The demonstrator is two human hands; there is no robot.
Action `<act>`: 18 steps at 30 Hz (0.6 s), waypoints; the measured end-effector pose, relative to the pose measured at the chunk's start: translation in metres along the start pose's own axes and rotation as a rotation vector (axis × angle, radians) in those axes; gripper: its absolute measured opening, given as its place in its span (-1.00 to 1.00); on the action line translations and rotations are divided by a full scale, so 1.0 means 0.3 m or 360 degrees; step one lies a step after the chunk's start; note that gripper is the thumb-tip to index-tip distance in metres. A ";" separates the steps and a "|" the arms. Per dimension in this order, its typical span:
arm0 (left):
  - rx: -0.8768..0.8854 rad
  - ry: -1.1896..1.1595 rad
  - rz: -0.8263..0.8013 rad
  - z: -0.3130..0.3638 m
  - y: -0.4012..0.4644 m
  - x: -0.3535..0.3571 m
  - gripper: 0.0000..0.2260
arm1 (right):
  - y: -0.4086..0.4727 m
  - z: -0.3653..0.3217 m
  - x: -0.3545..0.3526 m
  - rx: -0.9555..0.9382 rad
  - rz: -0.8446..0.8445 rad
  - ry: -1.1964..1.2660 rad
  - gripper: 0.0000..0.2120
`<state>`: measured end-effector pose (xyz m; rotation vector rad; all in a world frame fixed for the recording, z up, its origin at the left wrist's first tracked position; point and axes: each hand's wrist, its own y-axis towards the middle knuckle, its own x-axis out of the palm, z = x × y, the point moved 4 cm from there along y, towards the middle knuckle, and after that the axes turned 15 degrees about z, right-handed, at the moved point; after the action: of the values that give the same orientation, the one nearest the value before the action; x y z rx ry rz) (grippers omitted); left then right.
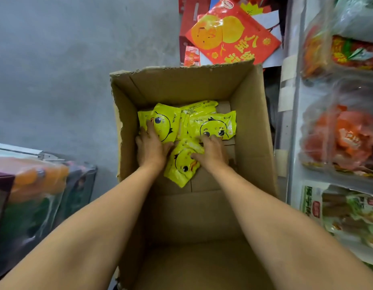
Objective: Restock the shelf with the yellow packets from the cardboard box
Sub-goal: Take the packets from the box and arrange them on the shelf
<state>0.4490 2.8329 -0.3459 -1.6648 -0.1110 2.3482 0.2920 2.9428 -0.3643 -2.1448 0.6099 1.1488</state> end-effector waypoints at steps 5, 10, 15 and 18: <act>-0.0057 0.0094 0.0037 0.019 0.017 0.005 -0.17 | -0.107 0.143 0.043 0.0283 0.0002 -0.0018 -0.68; 0.0092 0.0326 0.0004 0.037 0.046 0.011 -0.16 | -0.127 0.084 0.069 -0.0059 0.0043 0.0046 -0.31; 0.0257 0.0423 0.0095 0.051 0.037 0.014 0.00 | -0.146 0.063 0.108 -0.0236 -0.0088 -0.0142 -0.29; 0.0964 0.0531 0.0219 0.102 0.034 0.015 -0.13 | -0.165 0.084 0.101 -0.0110 -0.0118 -0.0294 -0.34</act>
<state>0.4171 2.8269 -0.3417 -1.7312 0.7209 1.8708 0.3255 2.9920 -0.3858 -2.0703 0.4105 1.3259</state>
